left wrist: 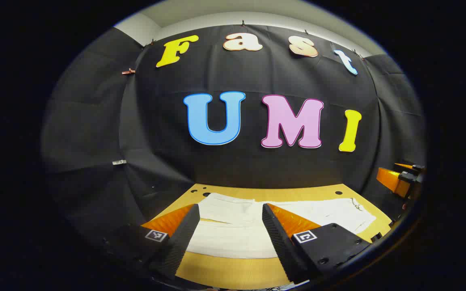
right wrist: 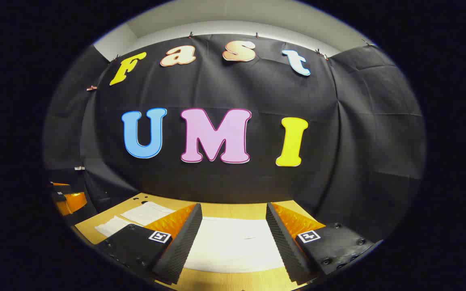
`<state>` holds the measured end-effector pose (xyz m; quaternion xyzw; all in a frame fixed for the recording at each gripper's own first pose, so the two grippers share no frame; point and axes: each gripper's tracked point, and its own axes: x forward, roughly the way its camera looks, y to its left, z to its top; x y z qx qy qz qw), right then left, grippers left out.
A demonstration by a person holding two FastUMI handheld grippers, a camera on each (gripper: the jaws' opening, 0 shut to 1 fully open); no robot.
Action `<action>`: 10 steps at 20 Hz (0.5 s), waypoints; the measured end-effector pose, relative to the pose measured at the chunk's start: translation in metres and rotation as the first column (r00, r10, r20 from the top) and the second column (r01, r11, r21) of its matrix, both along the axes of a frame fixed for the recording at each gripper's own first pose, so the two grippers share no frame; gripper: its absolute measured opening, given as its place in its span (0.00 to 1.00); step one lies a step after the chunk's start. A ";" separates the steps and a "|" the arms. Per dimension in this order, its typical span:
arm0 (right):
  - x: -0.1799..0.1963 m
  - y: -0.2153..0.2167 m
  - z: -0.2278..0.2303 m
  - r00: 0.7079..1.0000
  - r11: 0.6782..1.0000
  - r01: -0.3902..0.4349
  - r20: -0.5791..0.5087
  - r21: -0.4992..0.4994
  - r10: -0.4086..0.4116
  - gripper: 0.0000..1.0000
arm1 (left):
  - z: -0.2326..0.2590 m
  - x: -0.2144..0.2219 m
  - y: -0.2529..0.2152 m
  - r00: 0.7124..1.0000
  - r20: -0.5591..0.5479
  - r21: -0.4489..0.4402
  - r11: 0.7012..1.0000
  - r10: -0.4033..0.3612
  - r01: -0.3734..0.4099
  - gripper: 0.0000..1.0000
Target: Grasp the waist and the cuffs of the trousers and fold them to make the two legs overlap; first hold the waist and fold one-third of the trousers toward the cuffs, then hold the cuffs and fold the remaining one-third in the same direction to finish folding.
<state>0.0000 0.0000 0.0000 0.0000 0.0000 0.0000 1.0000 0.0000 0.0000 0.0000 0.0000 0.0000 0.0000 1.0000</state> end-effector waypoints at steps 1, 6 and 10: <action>0.003 -0.002 0.001 1.000 1.000 0.007 0.004 0.003 -0.007 0.97 | -0.001 0.004 -0.004 1.000 -0.001 0.004 1.000 -0.014 0.014 0.97; 0.013 -0.024 0.004 0.998 0.998 0.056 0.021 0.001 -0.056 0.97 | 0.005 0.022 -0.011 0.998 0.003 0.026 0.997 -0.066 0.066 0.97; 0.017 -0.036 0.004 0.996 0.996 0.089 0.024 0.009 -0.089 0.97 | 0.009 0.031 -0.009 0.997 0.004 0.034 0.997 -0.074 0.074 0.97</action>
